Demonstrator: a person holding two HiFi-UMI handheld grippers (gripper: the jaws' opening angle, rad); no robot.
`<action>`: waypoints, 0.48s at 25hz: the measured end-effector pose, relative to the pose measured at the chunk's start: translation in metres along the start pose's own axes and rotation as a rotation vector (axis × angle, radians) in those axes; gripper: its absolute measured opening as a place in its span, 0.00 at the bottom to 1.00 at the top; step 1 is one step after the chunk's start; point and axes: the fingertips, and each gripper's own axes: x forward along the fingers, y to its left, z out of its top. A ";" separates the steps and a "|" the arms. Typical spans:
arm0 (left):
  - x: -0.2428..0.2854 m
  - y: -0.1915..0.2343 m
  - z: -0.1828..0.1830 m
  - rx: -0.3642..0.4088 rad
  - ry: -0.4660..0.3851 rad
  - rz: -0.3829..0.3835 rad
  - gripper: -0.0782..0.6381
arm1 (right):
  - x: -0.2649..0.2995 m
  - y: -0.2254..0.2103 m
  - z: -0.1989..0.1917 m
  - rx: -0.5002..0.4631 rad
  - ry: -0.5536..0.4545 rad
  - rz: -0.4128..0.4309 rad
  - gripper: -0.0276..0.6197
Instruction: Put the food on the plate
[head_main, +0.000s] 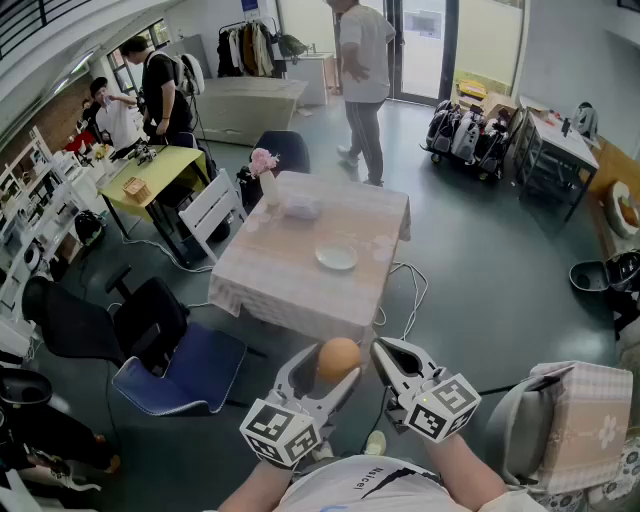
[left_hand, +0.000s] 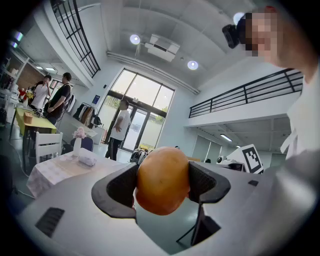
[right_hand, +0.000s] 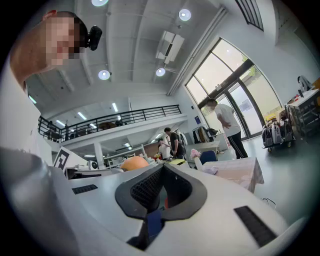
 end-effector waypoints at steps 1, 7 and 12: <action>0.002 -0.003 0.000 0.001 -0.001 0.000 0.57 | -0.002 -0.002 0.001 -0.003 0.003 0.000 0.07; 0.006 -0.013 -0.004 0.003 -0.003 0.004 0.57 | -0.011 -0.006 0.001 -0.004 0.006 0.010 0.07; 0.007 -0.018 -0.005 0.006 -0.008 0.010 0.57 | -0.016 -0.006 0.003 0.014 0.001 0.031 0.07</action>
